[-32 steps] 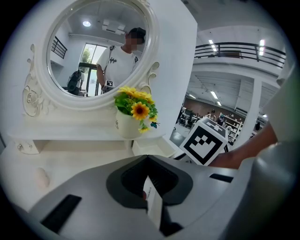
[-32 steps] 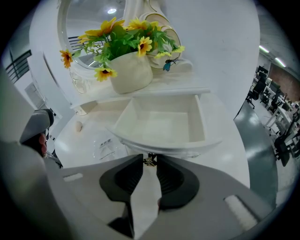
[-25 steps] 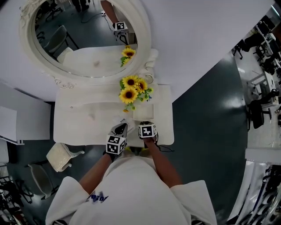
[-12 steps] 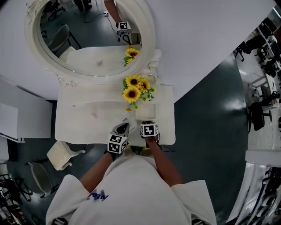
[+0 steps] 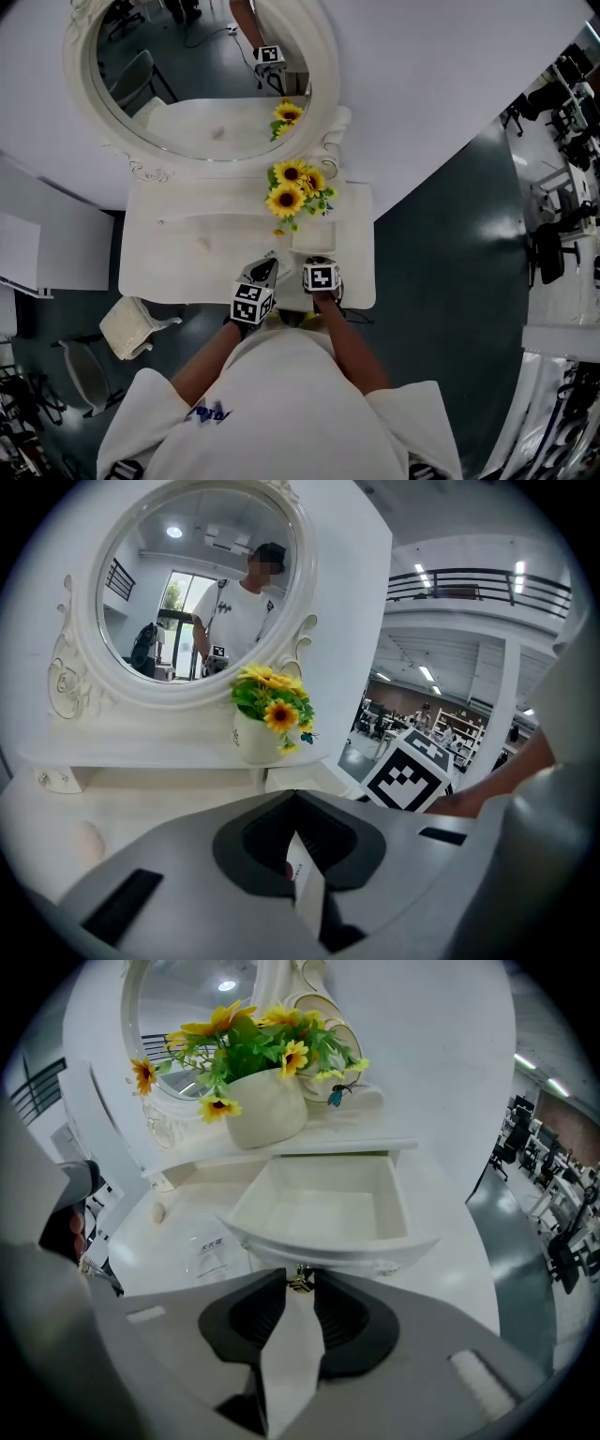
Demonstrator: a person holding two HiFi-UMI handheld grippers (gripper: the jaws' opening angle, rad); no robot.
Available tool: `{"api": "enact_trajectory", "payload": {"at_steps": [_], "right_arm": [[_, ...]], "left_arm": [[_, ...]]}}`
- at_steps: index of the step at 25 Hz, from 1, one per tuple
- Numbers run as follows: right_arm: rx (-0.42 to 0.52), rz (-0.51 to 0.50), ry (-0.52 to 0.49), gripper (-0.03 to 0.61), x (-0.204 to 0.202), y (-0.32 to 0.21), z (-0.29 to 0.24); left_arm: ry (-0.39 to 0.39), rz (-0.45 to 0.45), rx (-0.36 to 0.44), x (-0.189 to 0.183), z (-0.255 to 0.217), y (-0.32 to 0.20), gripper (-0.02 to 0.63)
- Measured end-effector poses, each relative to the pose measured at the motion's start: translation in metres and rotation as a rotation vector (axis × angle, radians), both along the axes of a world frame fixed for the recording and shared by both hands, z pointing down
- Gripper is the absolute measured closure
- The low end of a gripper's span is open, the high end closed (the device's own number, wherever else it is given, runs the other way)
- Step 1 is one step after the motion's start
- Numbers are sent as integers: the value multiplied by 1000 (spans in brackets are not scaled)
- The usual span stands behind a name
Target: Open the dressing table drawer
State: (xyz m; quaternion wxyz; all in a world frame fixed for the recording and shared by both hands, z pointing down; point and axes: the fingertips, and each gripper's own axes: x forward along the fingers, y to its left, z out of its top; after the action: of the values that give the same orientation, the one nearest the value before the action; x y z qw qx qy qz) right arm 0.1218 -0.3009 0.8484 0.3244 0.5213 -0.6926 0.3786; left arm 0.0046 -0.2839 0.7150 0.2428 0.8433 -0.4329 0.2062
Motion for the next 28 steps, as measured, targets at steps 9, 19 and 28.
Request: {"api": "enact_trajectory", "payload": {"at_steps": [9, 19, 28], "right_arm": [[31, -12, 19, 474, 1, 1, 1], [109, -9, 10, 380, 4, 1, -17], [251, 89, -74, 404, 1, 25, -70]], "left_arm": [[11, -10, -2, -5, -4, 3, 604], [35, -21, 2, -15, -11, -1, 604], [71, 30, 49, -59, -26, 1, 604]]}}
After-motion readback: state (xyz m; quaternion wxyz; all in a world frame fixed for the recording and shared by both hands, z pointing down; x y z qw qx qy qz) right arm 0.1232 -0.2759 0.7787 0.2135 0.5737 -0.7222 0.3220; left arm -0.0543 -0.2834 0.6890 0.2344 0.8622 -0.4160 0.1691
